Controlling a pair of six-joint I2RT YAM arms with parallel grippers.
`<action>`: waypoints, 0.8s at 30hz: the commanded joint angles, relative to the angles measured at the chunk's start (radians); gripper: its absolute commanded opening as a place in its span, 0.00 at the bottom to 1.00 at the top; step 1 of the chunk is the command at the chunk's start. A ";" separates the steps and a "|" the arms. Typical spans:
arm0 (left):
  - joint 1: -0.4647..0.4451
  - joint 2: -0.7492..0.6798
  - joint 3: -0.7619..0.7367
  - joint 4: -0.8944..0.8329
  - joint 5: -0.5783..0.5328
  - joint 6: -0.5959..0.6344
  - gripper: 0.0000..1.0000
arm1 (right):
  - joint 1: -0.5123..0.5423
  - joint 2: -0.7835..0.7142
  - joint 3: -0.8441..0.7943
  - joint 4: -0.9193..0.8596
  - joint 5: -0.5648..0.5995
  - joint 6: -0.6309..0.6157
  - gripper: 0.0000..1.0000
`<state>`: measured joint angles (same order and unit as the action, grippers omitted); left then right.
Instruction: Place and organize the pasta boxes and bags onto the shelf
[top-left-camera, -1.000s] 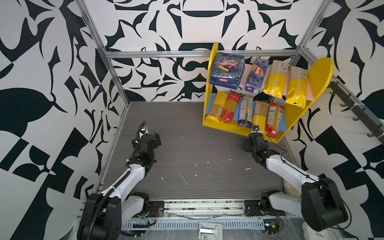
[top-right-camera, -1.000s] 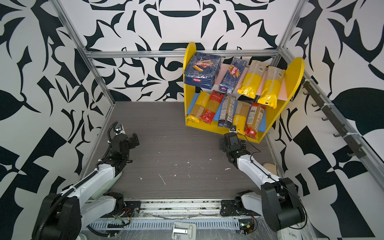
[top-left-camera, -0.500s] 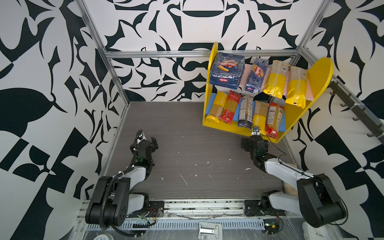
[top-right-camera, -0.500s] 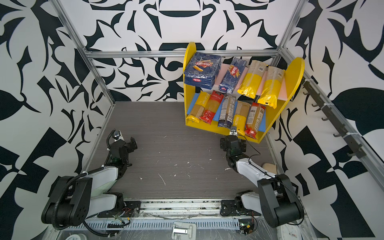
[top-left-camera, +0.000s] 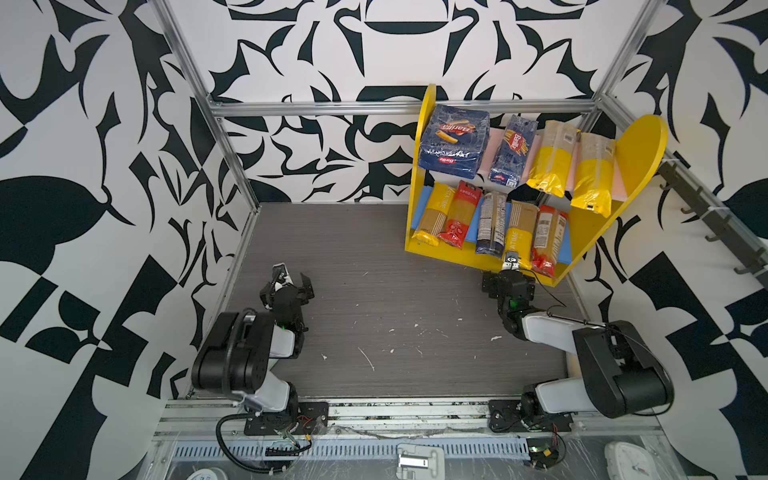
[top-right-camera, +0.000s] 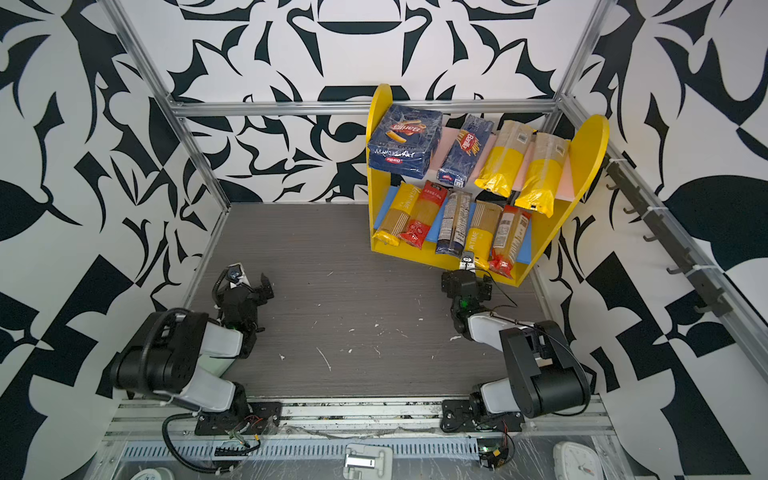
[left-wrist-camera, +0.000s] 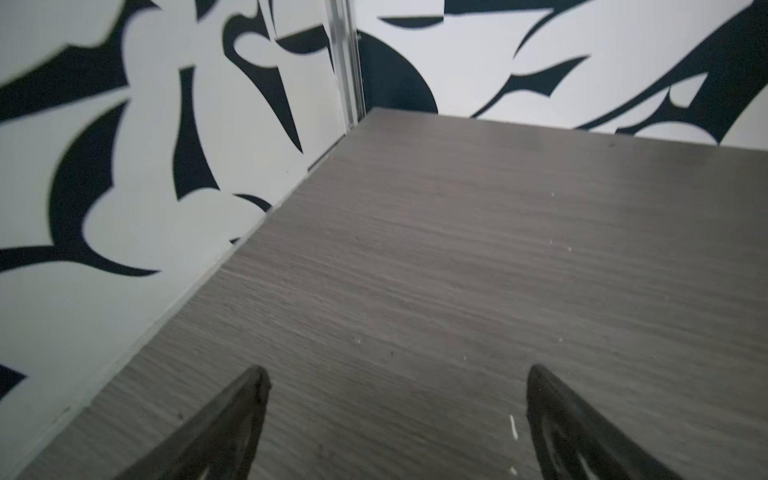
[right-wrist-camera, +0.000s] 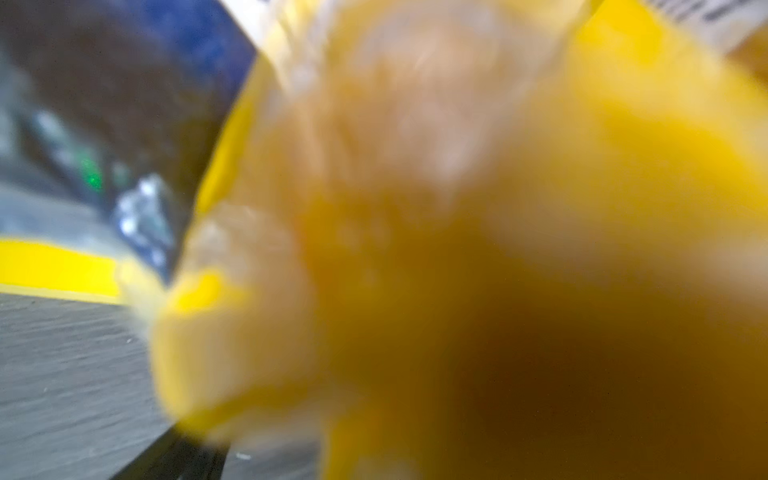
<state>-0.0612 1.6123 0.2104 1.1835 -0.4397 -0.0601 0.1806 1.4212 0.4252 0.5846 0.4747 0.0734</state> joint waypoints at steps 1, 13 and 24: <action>0.003 -0.004 0.000 0.140 0.047 0.029 0.99 | -0.010 0.040 0.038 0.060 -0.029 -0.046 1.00; 0.067 -0.047 0.146 -0.209 0.162 -0.013 0.99 | -0.064 0.093 -0.035 0.237 -0.129 -0.034 1.00; 0.095 -0.046 0.160 -0.240 0.205 -0.030 0.99 | -0.067 0.131 -0.080 0.349 -0.144 -0.050 1.00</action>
<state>0.0280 1.5848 0.3584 0.9485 -0.2554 -0.0799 0.1211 1.5452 0.3550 0.9295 0.3393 0.0250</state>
